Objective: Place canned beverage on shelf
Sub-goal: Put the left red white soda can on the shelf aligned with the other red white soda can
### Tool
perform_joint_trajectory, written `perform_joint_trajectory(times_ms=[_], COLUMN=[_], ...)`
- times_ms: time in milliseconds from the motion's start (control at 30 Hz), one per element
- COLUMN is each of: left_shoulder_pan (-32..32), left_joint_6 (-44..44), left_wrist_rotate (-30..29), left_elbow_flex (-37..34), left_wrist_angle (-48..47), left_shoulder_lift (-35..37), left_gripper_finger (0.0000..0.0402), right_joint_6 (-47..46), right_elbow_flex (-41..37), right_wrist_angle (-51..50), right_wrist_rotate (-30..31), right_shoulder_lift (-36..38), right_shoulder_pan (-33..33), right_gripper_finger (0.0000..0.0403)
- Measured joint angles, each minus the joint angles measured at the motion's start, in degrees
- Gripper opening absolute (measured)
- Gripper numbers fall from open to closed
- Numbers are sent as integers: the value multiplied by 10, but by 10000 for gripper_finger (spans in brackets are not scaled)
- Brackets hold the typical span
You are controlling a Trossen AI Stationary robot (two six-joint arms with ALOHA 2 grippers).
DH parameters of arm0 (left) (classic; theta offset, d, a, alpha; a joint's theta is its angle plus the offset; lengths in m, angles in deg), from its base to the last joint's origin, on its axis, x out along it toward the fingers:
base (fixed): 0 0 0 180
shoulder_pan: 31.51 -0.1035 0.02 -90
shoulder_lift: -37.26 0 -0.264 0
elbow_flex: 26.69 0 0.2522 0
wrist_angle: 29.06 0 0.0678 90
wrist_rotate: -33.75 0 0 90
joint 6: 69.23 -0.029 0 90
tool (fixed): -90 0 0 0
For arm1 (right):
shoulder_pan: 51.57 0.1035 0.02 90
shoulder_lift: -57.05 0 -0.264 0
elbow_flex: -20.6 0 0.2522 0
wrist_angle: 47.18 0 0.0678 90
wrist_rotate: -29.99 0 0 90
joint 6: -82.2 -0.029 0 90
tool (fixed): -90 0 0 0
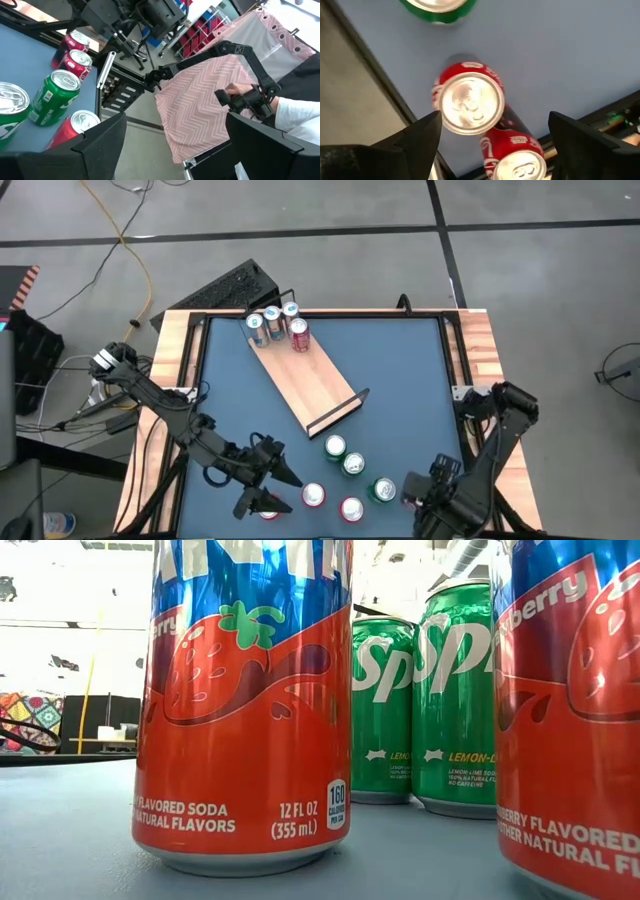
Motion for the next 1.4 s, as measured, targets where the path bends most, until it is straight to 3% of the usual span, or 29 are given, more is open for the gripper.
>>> perform_joint_trajectory(times_ms=[900,1167,1400], left_shoulder_pan=[0,0,0], left_joint_6=[-29,-34,-18], left_wrist_rotate=[0,0,0], left_elbow_flex=[0,0,0], left_wrist_angle=[-4,-5,-5], left_shoulder_lift=[0,0,0], left_gripper_finger=[328,328,328], right_joint_6=[1,-14,0], right_elbow_flex=[-69,-73,-39], right_wrist_angle=[77,89,66], right_wrist_rotate=[15,14,12], right_shoulder_lift=[1,1,0], right_shoulder_pan=[-4,-19,-34], right_gripper_finger=[354,307,303])
